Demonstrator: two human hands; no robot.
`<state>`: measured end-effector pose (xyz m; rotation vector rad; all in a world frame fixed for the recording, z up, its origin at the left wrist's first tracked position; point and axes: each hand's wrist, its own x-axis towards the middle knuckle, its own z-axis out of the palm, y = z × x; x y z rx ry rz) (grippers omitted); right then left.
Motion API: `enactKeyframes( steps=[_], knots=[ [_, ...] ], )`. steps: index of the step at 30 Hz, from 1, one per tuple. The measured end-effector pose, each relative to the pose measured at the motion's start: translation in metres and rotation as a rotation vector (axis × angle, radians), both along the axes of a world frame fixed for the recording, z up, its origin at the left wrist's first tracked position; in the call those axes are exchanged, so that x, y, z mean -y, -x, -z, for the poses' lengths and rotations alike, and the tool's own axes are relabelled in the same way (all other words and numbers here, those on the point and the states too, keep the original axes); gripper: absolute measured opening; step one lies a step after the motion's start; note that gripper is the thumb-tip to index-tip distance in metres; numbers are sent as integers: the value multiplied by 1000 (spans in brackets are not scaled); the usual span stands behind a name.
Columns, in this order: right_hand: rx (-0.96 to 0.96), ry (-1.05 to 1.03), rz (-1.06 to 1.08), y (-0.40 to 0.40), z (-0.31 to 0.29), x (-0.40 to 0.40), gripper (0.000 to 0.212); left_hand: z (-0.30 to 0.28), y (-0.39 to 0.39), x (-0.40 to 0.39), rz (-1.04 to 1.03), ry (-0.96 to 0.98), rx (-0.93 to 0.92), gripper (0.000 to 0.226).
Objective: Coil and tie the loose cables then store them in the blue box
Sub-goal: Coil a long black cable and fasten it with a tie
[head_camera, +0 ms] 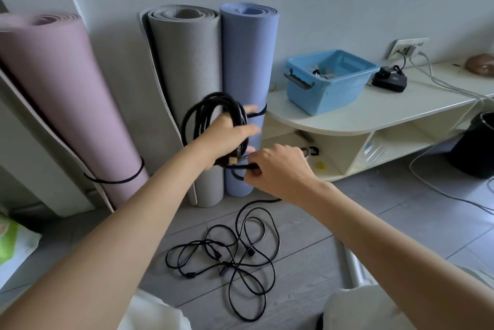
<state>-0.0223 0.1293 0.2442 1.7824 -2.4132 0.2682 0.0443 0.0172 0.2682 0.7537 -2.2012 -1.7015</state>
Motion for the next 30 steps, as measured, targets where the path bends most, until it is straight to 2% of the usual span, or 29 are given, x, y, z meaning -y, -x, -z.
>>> enactKeyframes(
  steps=[1,3,5,8,12,15,17,20,22,23,24,26,30],
  knots=[
    [-39,7,-57,0,0,-2,19,2,-1,-1,51,32,124,37],
    [-101,42,-125,4,2,-4,29,3,-6,-3,121,-37,280,24],
    [-55,77,-98,12,5,-5,35,4,-9,2,147,-114,343,25],
    [64,89,-43,21,10,-9,34,-1,-10,3,204,-120,320,22],
    [195,138,92,32,1,-15,61,0,1,-15,251,202,358,29],
    [129,125,189,44,3,-18,49,0,9,-29,326,369,368,27],
    [129,122,234,52,6,-22,42,1,11,-36,344,391,373,23],
    [283,-83,445,76,8,-34,53,1,5,-26,269,415,353,16],
    [474,-139,568,90,6,-44,30,1,-3,-8,176,480,342,15],
    [589,-95,599,94,5,-49,17,0,-7,2,119,521,346,17],
    [677,-5,616,100,4,-53,13,0,-11,12,65,563,347,18],
    [775,213,638,107,-1,-58,17,2,-20,28,-24,622,370,16],
    [1027,602,714,114,-8,-63,11,18,-33,55,-230,631,454,16]
  ],
)
